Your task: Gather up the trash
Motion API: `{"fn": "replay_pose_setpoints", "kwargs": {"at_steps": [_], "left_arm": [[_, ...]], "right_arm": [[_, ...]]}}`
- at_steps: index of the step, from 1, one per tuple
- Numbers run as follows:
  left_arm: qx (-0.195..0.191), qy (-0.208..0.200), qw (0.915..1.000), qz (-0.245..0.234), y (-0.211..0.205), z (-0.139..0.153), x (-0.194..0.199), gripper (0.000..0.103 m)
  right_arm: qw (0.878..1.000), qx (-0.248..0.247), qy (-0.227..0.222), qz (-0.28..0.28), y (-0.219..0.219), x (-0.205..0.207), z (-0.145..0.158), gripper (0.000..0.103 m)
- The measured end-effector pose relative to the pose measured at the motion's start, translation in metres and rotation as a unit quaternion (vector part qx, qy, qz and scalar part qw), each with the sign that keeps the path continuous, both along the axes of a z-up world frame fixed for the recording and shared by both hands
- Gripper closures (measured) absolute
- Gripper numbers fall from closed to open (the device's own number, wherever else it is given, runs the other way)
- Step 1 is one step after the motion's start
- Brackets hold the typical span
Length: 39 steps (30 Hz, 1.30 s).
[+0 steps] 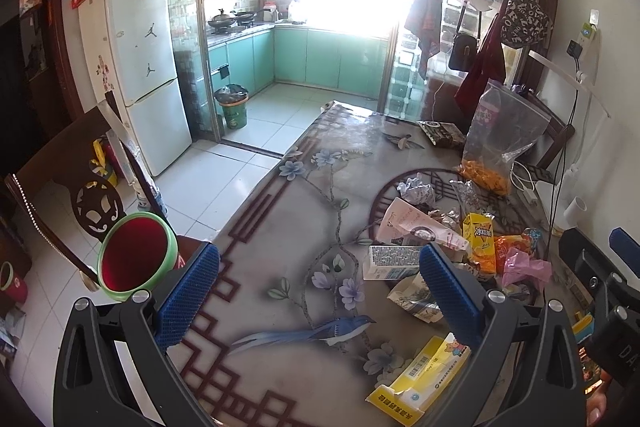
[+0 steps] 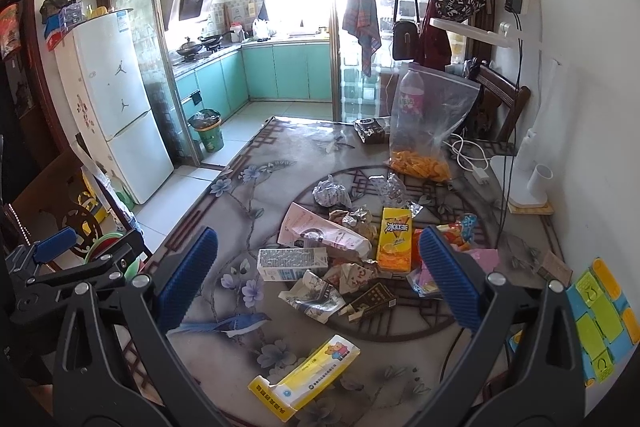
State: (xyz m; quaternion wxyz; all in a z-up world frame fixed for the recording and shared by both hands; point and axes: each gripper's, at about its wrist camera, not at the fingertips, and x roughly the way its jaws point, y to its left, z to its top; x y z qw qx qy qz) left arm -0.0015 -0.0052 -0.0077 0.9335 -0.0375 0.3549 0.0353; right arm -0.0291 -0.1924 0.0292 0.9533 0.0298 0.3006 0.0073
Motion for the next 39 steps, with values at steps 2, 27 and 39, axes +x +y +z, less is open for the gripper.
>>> {"fn": "replay_pose_setpoints", "kwargs": {"at_steps": [2, 27, 39], "left_arm": [[0.0, 0.0, 1.0, -0.001, 0.0, 0.0, 0.0, 0.008], [0.014, 0.0, 0.9997, -0.018, -0.017, -0.003, 0.002, 0.008], [0.013, 0.007, 0.9997, -0.018, -0.023, -0.007, 0.006, 0.008]], "right_arm": [[1.0, -0.002, 0.001, 0.001, 0.001, 0.001, 0.0, 0.003], [1.0, -0.005, 0.015, -0.015, -0.009, 0.005, -0.004, 0.003], [1.0, -0.004, 0.024, -0.018, -0.017, 0.009, -0.009, 0.003]]}}
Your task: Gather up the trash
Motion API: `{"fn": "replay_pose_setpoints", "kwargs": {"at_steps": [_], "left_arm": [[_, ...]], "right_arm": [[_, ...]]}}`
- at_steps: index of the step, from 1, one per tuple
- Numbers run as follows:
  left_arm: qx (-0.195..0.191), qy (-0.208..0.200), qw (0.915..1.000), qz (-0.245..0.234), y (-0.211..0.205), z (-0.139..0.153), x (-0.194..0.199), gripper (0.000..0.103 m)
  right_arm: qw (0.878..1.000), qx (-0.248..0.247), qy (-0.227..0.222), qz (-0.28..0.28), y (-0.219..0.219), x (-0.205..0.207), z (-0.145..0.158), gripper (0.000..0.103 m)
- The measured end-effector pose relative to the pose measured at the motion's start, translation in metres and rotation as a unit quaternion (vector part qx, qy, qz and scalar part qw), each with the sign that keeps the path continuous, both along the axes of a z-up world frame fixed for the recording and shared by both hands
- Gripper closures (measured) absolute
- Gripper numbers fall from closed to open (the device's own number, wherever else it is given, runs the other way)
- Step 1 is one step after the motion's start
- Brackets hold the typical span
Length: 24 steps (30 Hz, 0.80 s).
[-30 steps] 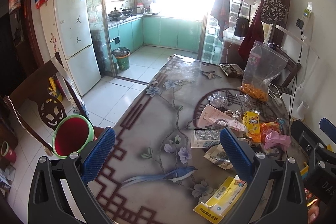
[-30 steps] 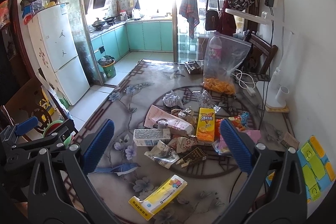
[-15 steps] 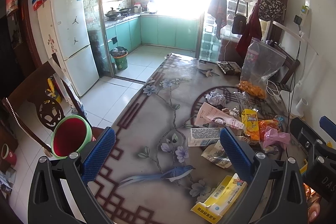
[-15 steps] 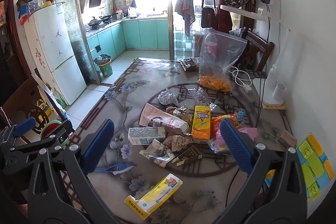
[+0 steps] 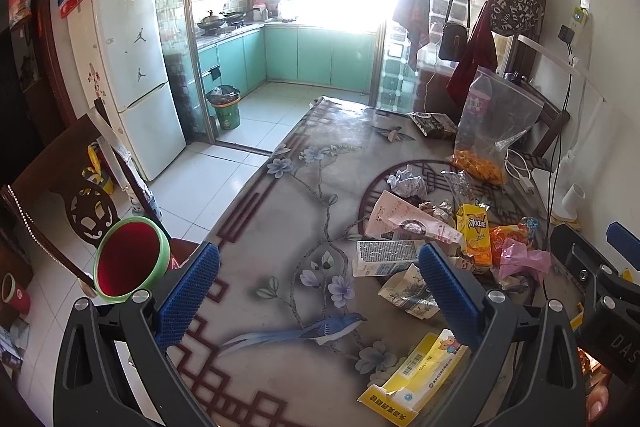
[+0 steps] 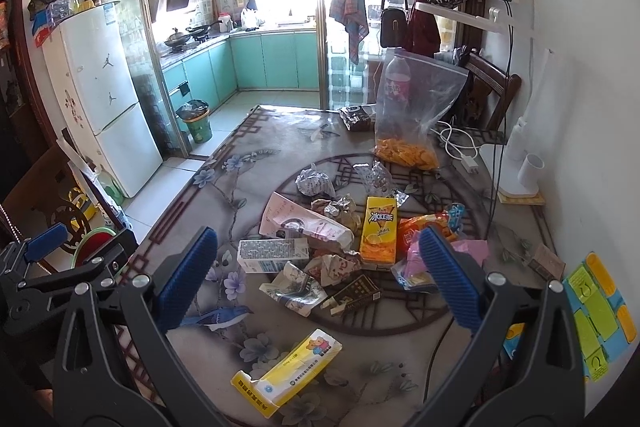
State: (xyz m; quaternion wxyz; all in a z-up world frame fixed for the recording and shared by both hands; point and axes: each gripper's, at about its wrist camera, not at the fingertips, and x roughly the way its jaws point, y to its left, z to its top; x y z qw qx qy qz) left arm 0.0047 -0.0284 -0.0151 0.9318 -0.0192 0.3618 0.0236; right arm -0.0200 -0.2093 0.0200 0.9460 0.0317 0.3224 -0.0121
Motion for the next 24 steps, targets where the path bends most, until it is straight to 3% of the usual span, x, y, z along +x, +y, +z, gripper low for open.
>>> {"fn": "replay_pose_setpoints", "kwargs": {"at_steps": [7, 11, 15, 19, 21, 24], "left_arm": [[-0.008, 0.005, 0.9999, -0.004, 0.0, -0.004, 0.004, 0.008], [-0.046, 0.007, 0.9986, -0.024, 0.003, -0.005, 0.006, 0.008], [-0.052, 0.002, 0.9975, -0.049, 0.0, -0.01, 0.009, 0.008], [-0.061, 0.025, 0.9977, -0.017, 0.01, -0.023, 0.015, 0.008], [-0.055, 0.046, 0.9974, -0.003, 0.013, -0.033, 0.021, 0.008], [-0.034, 0.07, 0.9962, -0.04, 0.002, -0.052, 0.025, 0.008]], "right_arm": [[1.0, 0.002, 0.008, -0.003, -0.005, 0.003, -0.003, 0.003], [1.0, 0.005, 0.015, -0.004, -0.008, 0.007, -0.007, 0.003], [0.999, 0.019, 0.032, 0.004, -0.015, 0.012, -0.018, 0.003], [0.995, 0.037, 0.088, -0.025, -0.044, 0.021, -0.059, 0.003], [0.988, 0.054, 0.14, -0.04, -0.065, 0.028, -0.094, 0.003], [0.981, 0.077, 0.173, -0.051, -0.088, 0.03, -0.128, 0.003]]}}
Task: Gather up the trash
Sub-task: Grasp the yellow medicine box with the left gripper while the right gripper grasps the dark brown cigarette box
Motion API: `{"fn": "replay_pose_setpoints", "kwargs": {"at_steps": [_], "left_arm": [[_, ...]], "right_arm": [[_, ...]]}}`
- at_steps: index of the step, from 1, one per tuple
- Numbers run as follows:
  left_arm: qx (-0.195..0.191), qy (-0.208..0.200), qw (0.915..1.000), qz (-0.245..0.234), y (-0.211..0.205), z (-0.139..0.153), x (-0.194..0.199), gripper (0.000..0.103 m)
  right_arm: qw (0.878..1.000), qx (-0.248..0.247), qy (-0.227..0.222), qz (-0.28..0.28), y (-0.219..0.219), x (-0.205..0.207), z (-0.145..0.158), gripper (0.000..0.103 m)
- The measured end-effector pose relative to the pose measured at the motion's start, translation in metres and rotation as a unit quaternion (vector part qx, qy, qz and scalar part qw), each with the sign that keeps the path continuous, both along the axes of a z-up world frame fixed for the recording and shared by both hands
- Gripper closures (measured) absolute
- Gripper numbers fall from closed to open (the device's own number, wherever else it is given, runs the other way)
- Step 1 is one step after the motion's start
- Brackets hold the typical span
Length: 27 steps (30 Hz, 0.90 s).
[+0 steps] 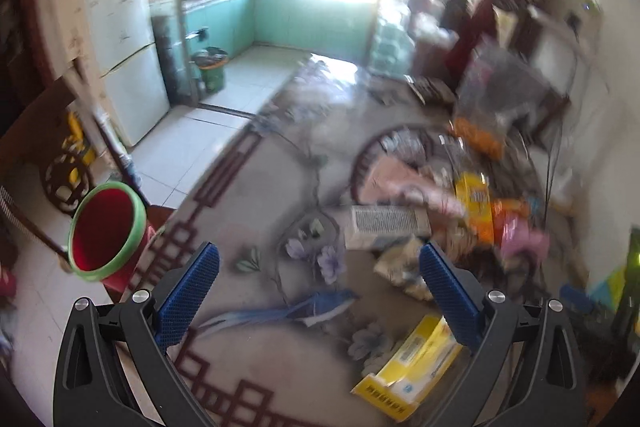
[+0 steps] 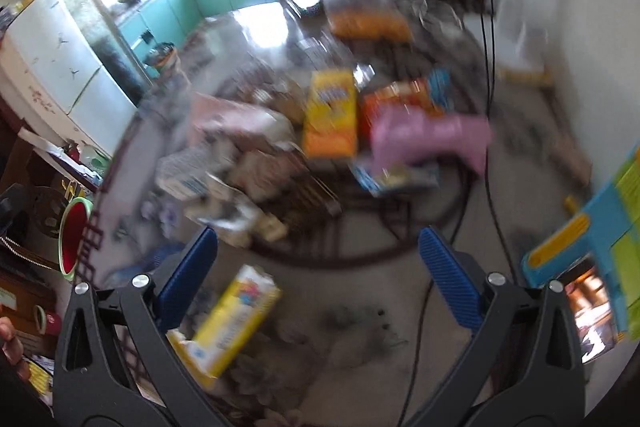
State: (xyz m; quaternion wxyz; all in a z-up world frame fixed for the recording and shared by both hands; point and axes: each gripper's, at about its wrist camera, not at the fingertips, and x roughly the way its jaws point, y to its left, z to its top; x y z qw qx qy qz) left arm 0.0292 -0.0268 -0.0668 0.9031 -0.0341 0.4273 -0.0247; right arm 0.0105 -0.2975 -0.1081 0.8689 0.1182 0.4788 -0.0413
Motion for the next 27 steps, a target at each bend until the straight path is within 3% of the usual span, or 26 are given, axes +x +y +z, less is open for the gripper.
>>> {"fn": "replay_pose_setpoints", "kwargs": {"at_steps": [3, 6, 10, 12, 17, 21, 22, 23, 24, 25, 26, 27], "left_arm": [[-0.032, -0.001, 0.9962, -0.081, -0.014, -0.017, -0.007, 0.008], [-0.025, 0.009, 0.9907, -0.134, -0.037, -0.037, -0.013, 0.008], [0.002, 0.086, 0.9712, -0.222, -0.079, -0.085, -0.015, 0.009], [0.003, 0.11, 0.958, -0.265, -0.098, -0.104, -0.021, 0.017], [0.047, 0.133, 0.9486, -0.283, -0.12, -0.134, -0.022, 0.015], [0.014, 0.187, 0.9429, -0.275, -0.111, -0.153, -0.008, 0.016], [0.005, 0.204, 0.9425, -0.265, -0.106, -0.157, -0.005, 0.018], [0.002, 0.214, 0.9424, -0.257, -0.104, -0.163, -0.002, 0.027], [-0.009, 0.224, 0.9418, -0.251, -0.099, -0.166, 0.002, 0.044], [-0.011, 0.222, 0.9438, -0.245, -0.095, -0.164, 0.003, 0.049], [-0.015, 0.219, 0.9444, -0.245, -0.092, -0.162, 0.005, 0.06], [-0.03, 0.213, 0.9453, -0.245, -0.086, -0.155, 0.005, 0.063]], "right_arm": [[1.0, -0.002, 0.003, 0.001, -0.014, 0.005, -0.015, 0.003], [0.999, 0.002, 0.004, 0.035, -0.018, 0.024, -0.02, 0.005], [0.999, 0.001, 0.014, 0.04, -0.031, 0.047, -0.023, 0.009], [1.0, 0.004, 0.005, 0.022, -0.043, 0.046, -0.017, 0.009], [1.0, -0.007, 0.004, -0.002, -0.06, 0.03, -0.013, 0.009], [1.0, 0.013, 0.016, 0.004, -0.058, 0.016, -0.022, 0.009], [1.0, 0.02, 0.017, 0.006, -0.057, 0.014, -0.024, 0.009], [0.999, 0.035, 0.022, 0.01, -0.054, 0.012, -0.03, 0.009], [0.998, 0.047, 0.026, 0.015, -0.051, 0.011, -0.034, 0.011], [0.998, 0.056, 0.028, 0.019, -0.048, 0.012, -0.037, 0.013], [0.997, 0.07, 0.031, 0.024, -0.042, 0.013, -0.042, 0.021], [0.996, 0.082, 0.034, 0.027, -0.037, 0.015, -0.045, 0.034]]}}
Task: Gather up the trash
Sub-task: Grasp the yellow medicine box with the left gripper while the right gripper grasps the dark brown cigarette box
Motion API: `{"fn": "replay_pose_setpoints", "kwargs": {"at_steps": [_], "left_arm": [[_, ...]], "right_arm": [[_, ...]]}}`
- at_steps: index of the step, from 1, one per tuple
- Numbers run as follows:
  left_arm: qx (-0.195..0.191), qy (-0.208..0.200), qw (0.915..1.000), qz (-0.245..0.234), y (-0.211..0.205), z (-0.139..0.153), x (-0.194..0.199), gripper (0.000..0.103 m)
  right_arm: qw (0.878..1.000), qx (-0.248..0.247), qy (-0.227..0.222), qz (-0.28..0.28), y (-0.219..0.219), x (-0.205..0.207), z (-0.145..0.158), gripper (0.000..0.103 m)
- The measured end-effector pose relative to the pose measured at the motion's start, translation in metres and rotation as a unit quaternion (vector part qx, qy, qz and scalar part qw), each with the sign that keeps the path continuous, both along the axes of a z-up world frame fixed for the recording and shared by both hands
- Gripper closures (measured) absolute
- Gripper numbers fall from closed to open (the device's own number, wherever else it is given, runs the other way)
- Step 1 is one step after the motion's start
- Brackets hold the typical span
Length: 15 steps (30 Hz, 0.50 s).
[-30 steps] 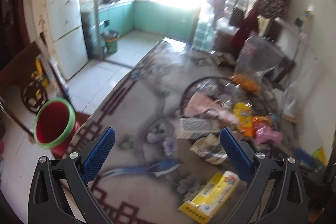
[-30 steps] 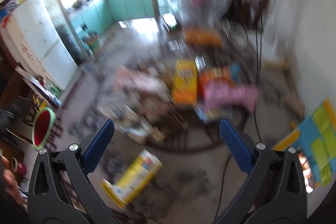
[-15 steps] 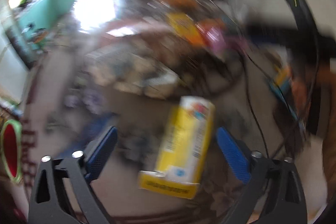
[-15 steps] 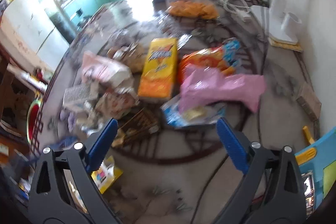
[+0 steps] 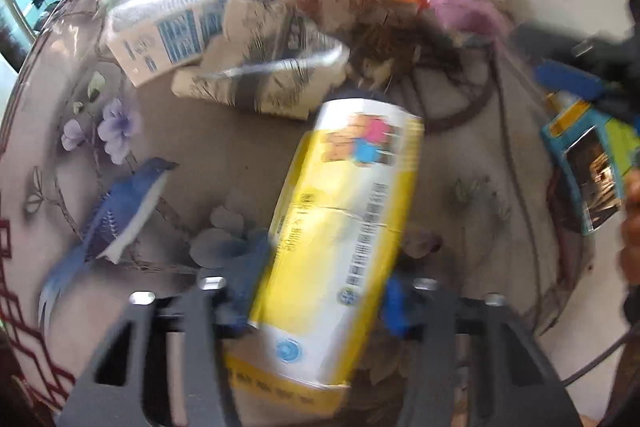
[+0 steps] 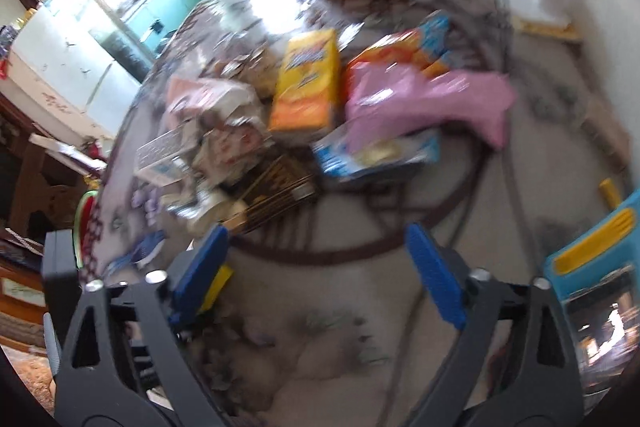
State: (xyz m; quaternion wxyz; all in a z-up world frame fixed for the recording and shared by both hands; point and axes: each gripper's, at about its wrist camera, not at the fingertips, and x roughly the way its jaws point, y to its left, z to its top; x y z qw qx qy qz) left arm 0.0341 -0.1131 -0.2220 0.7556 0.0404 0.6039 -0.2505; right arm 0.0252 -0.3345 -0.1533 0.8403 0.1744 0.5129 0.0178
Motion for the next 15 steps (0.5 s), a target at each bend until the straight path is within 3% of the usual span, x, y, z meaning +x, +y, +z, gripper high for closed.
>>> {"fn": "replay_pose_setpoints", "kwargs": {"at_steps": [2, 5, 8, 11, 13, 15], "left_arm": [[-0.014, -0.009, 0.9997, 0.015, 0.012, 0.014, 0.001, 0.065], [-0.041, -0.037, 0.9978, 0.037, 0.038, 0.045, -0.002, 0.067], [-0.042, -0.073, 0.9946, 0.06, 0.066, 0.072, -0.006, 0.084], [-0.05, -0.098, 0.9894, 0.095, 0.092, 0.091, -0.014, 0.086], [-0.051, -0.106, 0.9862, 0.117, 0.111, 0.093, -0.015, 0.093], [-0.049, -0.106, 0.9829, 0.142, 0.128, 0.093, -0.014, 0.095]], "right_arm": [[0.999, 0.034, 0.006, 0.003, 0.011, 0.009, -0.01, 0.042], [0.998, 0.064, 0.02, -0.011, 0.024, 0.026, -0.027, 0.043], [0.996, 0.069, 0.033, -0.04, 0.029, 0.041, -0.04, 0.042], [0.995, 0.064, 0.056, -0.06, 0.033, 0.055, -0.054, 0.042], [0.993, 0.069, 0.071, -0.064, 0.035, 0.06, -0.064, 0.047], [0.994, 0.055, 0.066, -0.064, 0.038, 0.061, -0.065, 0.077]]}}
